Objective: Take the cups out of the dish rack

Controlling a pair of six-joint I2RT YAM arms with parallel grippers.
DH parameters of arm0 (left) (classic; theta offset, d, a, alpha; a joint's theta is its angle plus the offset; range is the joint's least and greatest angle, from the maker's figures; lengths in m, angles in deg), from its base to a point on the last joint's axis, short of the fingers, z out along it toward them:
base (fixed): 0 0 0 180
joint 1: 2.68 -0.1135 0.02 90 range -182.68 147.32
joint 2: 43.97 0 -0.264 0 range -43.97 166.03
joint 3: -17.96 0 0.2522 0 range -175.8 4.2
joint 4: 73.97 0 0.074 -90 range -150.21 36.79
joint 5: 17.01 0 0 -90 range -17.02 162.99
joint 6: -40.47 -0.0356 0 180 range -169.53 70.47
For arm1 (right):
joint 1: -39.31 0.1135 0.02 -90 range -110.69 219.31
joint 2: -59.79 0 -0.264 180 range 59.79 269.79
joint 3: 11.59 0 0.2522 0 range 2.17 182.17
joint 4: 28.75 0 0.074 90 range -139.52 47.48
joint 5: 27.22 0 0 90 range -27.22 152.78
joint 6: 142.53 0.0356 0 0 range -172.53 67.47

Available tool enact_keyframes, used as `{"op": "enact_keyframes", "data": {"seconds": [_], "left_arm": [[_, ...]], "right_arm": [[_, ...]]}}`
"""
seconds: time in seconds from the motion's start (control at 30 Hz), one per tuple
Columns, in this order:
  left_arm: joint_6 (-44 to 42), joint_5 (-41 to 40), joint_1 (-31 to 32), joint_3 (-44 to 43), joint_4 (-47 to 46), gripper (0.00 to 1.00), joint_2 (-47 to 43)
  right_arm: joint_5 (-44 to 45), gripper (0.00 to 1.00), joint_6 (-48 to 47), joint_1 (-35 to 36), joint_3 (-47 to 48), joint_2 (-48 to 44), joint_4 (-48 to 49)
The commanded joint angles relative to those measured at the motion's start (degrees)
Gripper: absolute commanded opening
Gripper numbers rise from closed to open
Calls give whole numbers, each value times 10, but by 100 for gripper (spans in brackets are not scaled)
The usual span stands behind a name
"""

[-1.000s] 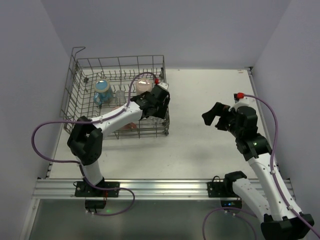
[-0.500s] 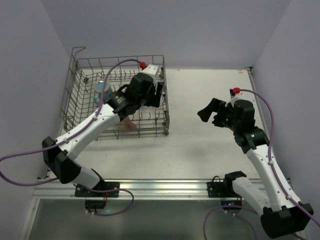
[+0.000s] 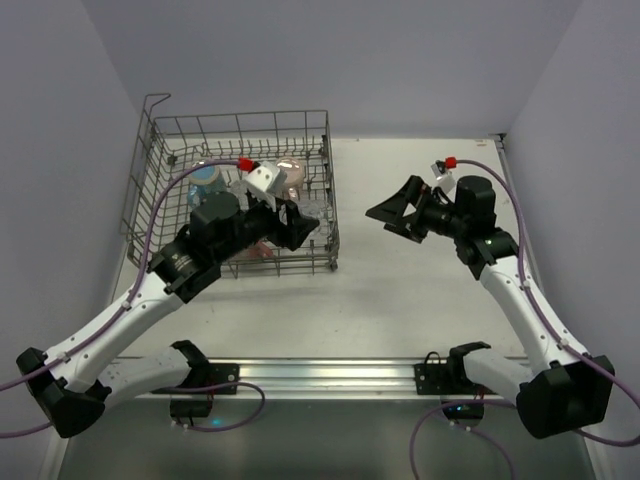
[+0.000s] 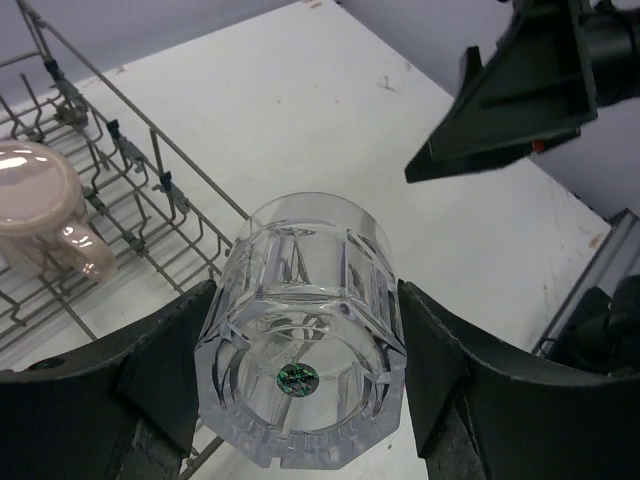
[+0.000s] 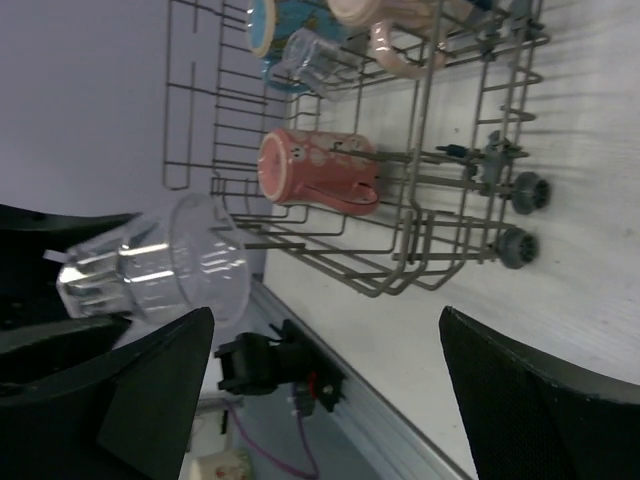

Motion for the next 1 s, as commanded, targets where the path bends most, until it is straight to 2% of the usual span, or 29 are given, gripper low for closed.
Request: {"op": "enact_keyframes", "data": {"seconds": [0.0, 0.07, 0.13, 0.17, 0.3, 0.57, 0.87, 0.97], "left_arm": [[-29, 89, -1, 61, -126, 0, -47], [-32, 100, -1, 84, -167, 0, -64], [-35, 114, -1, 100, -182, 0, -69], [-36, 121, -1, 110, -192, 0, -70], [-34, 136, -1, 124, -220, 0, -71], [-22, 171, -1, 142, -262, 0, -57], [-15, 188, -1, 148, -278, 0, -41], [-11, 195, -1, 148, -282, 0, -37]], "right_arm": [[-137, 96, 138, -2, -12, 13, 136], [-181, 95, 183, -3, -35, 23, 218], [-200, 93, 242, -2, -54, 34, 259], [-221, 92, 295, -3, -64, 38, 324], [-260, 89, 410, -2, -108, 58, 478], [-292, 84, 598, 19, -149, 125, 752], [-278, 76, 673, 77, -120, 184, 867], [-274, 71, 690, 89, -115, 202, 901]]}}
